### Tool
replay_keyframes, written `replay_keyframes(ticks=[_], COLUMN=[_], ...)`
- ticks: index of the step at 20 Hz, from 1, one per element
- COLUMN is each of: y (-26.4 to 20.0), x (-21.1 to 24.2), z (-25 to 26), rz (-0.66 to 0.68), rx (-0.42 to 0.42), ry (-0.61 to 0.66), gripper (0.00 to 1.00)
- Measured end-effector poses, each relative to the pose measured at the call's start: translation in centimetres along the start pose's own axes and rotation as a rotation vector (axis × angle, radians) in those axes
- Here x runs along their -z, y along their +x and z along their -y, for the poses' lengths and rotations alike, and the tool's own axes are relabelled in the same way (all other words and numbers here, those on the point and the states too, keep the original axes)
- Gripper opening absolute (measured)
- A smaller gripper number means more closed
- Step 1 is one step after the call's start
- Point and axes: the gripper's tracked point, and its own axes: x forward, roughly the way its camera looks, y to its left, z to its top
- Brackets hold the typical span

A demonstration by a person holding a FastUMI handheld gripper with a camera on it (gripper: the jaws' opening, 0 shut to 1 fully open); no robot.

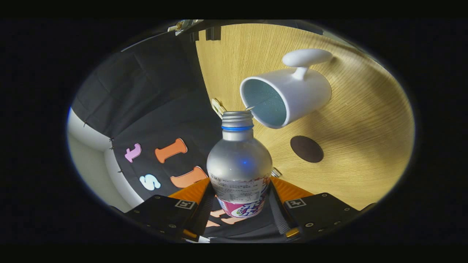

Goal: Take the bottle from table, then pour the juice into the cup, finally place the bottle on the coaster

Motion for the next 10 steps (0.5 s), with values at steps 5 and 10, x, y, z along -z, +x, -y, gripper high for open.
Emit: replay_keyframes(ticks=[5, 10], y=[-0.03, -0.27], x=[-0.05, -0.44], z=[-0.23, -0.09], rz=[-0.001, 0.004], rx=[0.002, 0.008], ry=[0.026, 0.048], gripper=[0.74, 0.74])
